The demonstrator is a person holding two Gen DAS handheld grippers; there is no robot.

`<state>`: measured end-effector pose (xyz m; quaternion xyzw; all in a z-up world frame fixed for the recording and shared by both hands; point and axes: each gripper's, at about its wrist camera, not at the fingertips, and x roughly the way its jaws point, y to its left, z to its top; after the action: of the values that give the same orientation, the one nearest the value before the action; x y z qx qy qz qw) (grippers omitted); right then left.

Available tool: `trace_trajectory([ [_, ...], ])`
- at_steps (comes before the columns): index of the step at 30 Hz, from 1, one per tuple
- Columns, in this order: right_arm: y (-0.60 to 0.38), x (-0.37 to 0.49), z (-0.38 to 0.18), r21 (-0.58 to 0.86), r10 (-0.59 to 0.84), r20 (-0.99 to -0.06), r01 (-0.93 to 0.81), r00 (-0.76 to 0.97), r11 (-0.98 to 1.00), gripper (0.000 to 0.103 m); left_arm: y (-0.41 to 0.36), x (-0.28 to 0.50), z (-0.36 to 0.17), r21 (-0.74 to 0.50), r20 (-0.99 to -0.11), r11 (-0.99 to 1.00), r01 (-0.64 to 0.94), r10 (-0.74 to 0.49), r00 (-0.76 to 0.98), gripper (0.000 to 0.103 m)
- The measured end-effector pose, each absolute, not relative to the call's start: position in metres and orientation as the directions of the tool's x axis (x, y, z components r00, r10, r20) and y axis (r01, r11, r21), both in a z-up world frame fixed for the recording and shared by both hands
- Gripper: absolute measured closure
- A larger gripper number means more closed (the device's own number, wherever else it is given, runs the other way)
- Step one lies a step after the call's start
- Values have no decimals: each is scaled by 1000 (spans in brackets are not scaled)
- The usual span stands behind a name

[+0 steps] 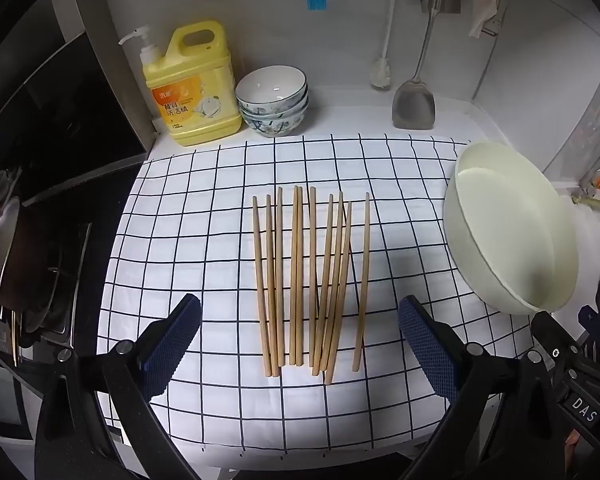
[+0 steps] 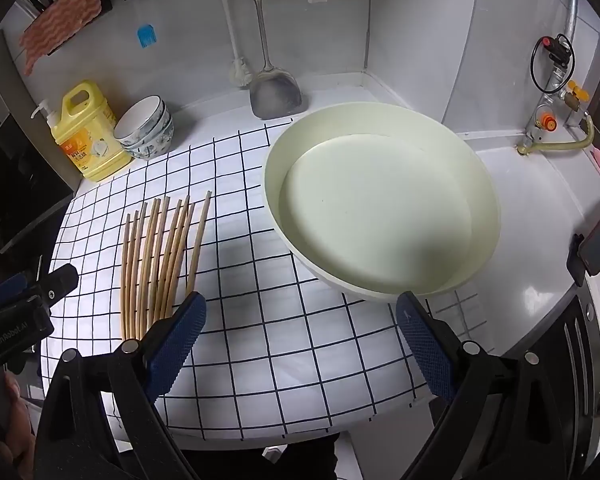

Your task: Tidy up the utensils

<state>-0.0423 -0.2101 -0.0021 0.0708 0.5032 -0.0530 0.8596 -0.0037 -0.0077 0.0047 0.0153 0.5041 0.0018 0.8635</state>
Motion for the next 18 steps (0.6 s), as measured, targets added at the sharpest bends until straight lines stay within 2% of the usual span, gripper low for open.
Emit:
trace_trajectory([
  [18, -210, -42, -3, 69, -18, -873, 160, 488, 985, 12, -2, 1, 8, 24, -872, 1000, 2, 20, 490, 6],
])
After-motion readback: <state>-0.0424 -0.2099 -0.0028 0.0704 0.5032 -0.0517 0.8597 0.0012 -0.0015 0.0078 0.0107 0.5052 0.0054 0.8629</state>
